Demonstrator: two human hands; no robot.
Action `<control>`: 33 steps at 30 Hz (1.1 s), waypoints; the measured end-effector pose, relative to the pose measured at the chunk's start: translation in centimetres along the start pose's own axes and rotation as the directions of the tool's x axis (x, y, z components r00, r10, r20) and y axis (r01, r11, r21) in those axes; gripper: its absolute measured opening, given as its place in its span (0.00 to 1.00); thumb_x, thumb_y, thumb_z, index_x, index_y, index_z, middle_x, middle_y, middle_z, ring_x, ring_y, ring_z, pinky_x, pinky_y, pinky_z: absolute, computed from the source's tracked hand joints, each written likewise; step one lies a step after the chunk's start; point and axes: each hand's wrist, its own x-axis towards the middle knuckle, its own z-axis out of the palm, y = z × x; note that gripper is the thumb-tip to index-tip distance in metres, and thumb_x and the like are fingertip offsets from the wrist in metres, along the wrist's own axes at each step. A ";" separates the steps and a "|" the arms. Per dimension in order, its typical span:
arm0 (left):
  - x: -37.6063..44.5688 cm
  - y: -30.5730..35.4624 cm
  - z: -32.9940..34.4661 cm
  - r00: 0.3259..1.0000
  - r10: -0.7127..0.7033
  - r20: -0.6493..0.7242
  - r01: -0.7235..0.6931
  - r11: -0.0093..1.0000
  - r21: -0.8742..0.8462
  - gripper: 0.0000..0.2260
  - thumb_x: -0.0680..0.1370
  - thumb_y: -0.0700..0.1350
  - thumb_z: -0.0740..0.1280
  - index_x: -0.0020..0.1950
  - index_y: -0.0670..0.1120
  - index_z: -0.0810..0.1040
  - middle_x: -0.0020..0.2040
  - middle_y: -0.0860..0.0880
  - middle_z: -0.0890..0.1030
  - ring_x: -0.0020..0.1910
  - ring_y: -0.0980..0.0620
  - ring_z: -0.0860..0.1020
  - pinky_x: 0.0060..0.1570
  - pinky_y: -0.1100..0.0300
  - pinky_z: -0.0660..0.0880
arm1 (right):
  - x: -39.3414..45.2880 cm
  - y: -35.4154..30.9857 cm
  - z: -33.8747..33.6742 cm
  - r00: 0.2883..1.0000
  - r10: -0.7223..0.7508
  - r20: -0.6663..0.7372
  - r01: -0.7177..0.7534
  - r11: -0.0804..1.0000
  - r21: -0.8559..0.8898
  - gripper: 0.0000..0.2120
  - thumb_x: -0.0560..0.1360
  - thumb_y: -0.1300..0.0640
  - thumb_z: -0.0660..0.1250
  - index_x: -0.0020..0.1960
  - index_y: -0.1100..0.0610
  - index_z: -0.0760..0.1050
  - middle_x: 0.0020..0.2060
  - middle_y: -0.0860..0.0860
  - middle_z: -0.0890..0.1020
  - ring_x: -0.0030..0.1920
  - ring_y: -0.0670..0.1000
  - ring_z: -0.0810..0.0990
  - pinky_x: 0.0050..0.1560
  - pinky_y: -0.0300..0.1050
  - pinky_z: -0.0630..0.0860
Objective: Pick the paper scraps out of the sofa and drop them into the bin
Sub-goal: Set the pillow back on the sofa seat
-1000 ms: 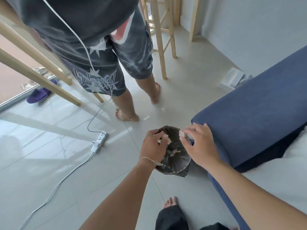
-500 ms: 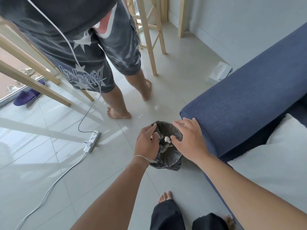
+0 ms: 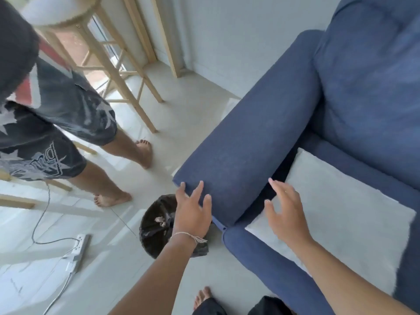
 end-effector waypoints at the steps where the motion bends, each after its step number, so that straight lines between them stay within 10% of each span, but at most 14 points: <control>1: 0.3 1.3 1.2 0.999 -0.051 -0.017 0.051 0.998 0.032 0.25 0.82 0.58 0.57 0.78 0.56 0.61 0.81 0.43 0.46 0.79 0.41 0.55 0.77 0.52 0.55 | -0.5 2.1 -1.6 0.997 0.064 -0.038 -0.065 0.998 -0.015 0.27 0.77 0.63 0.67 0.75 0.55 0.69 0.67 0.53 0.74 0.68 0.52 0.69 0.70 0.53 0.69; 5: 1.2 5.8 6.1 0.981 -0.138 -0.135 0.178 0.920 0.350 0.35 0.80 0.61 0.54 0.81 0.46 0.47 0.79 0.33 0.42 0.78 0.31 0.40 0.76 0.38 0.42 | -3.1 10.7 -7.1 0.948 0.284 -0.146 -0.296 0.953 -0.070 0.26 0.76 0.62 0.69 0.73 0.56 0.71 0.66 0.56 0.75 0.66 0.57 0.70 0.69 0.56 0.69; 13: 2.7 15.6 15.9 0.976 0.151 0.154 -0.210 0.834 0.510 0.32 0.82 0.59 0.51 0.81 0.44 0.49 0.80 0.34 0.41 0.78 0.33 0.39 0.77 0.41 0.43 | -7.0 20.4 -13.0 0.814 0.553 -0.179 -0.568 0.822 -0.046 0.26 0.77 0.48 0.69 0.74 0.51 0.71 0.73 0.56 0.69 0.73 0.57 0.64 0.72 0.57 0.63; 17: 3.5 18.5 21.2 0.884 0.220 0.413 -0.391 0.830 0.397 0.33 0.81 0.63 0.51 0.81 0.50 0.45 0.81 0.43 0.49 0.79 0.40 0.54 0.77 0.46 0.54 | -6.1 22.3 -13.8 0.727 0.669 -0.153 -0.669 0.741 0.061 0.33 0.75 0.34 0.64 0.76 0.45 0.66 0.76 0.53 0.60 0.76 0.58 0.59 0.75 0.59 0.61; 23: 4.4 20.1 25.6 0.874 -0.003 0.487 -0.016 0.999 0.036 0.45 0.70 0.71 0.64 0.80 0.55 0.49 0.72 0.48 0.67 0.68 0.49 0.71 0.68 0.51 0.71 | -3.7 22.2 -14.4 0.592 0.806 -0.002 -0.716 0.527 0.457 0.45 0.67 0.33 0.74 0.78 0.37 0.56 0.73 0.48 0.61 0.73 0.48 0.66 0.69 0.47 0.68; 33: 7.6 29.7 24.2 0.807 0.484 0.339 -0.437 0.875 -0.209 0.38 0.77 0.54 0.69 0.80 0.53 0.51 0.69 0.53 0.62 0.64 0.60 0.66 0.58 0.75 0.62 | 4.8 18.2 -21.7 0.632 0.632 -0.448 -0.426 0.767 0.479 0.44 0.71 0.50 0.76 0.78 0.41 0.54 0.68 0.40 0.60 0.60 0.21 0.58 0.61 0.33 0.61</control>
